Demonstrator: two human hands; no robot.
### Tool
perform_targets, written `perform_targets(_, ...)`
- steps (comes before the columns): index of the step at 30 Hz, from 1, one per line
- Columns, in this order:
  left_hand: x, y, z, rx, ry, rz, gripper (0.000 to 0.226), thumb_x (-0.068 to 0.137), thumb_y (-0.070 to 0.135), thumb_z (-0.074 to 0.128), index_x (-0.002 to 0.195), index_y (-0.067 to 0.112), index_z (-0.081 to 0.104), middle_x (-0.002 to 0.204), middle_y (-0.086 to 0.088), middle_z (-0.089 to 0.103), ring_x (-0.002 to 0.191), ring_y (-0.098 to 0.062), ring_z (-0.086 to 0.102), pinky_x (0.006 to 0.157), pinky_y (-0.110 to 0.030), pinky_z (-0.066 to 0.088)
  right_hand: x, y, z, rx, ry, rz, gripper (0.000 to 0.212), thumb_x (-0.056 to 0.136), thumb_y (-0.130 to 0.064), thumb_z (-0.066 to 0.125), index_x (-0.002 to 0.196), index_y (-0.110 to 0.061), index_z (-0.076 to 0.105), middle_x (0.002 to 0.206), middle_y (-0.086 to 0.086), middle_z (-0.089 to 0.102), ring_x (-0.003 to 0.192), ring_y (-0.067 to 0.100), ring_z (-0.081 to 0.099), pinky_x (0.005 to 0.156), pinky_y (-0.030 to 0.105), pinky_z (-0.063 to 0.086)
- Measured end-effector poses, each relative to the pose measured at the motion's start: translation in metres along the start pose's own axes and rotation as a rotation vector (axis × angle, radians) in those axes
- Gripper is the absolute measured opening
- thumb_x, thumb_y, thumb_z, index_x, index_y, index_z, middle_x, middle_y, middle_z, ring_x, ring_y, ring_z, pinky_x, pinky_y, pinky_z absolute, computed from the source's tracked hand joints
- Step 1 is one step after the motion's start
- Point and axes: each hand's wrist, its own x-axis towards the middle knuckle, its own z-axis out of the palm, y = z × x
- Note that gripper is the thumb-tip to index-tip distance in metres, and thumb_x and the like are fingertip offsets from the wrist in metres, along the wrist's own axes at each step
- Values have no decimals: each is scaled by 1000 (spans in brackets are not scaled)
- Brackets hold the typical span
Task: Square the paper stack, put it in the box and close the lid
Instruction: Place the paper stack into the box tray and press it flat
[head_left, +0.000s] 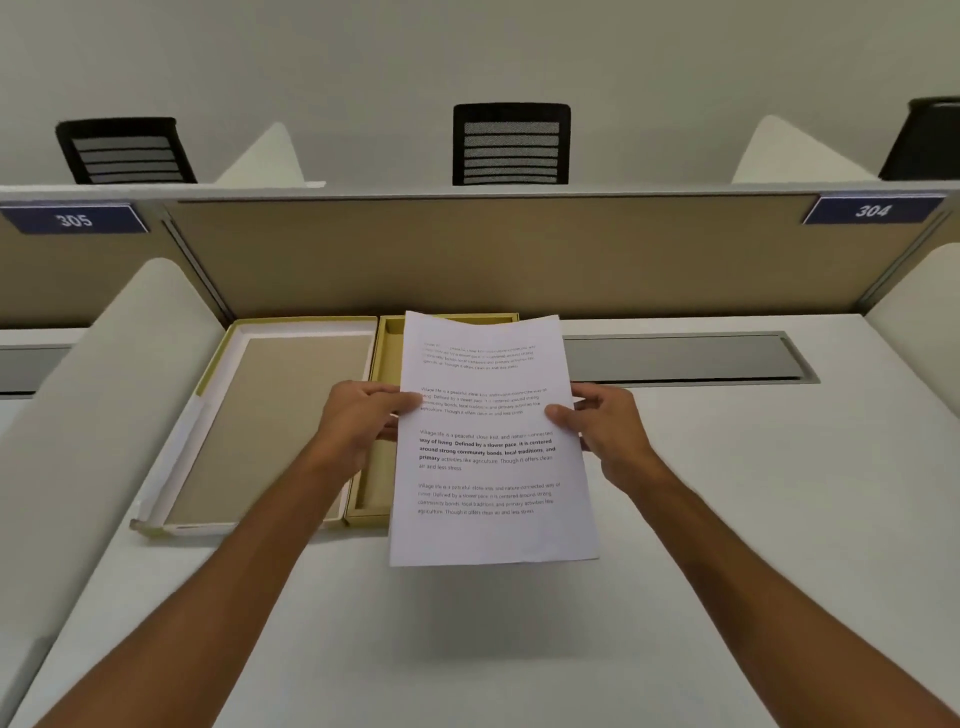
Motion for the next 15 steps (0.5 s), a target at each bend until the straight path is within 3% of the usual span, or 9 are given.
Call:
perform_targets(7, 79, 11, -14, 138, -7, -52, 22, 87, 12, 73, 102, -1, 66, 97, -9, 76, 75, -16, 75, 53, -23, 57, 75, -15, 41, -92, 42, 65, 34, 82, -7, 78, 115, -6, 71, 101, 9, 77, 84, 27, 75, 78, 47, 62)
perform_targets(15, 159, -28, -6, 394, 40, -96, 19, 87, 19, 73, 95, 4, 66, 105, -8, 74, 84, -22, 75, 63, -28, 59, 139, 18, 79, -271, 69, 142, 33, 84, -9, 76, 115, -6, 66, 120, 12, 69, 89, 25, 68, 79, 38, 58)
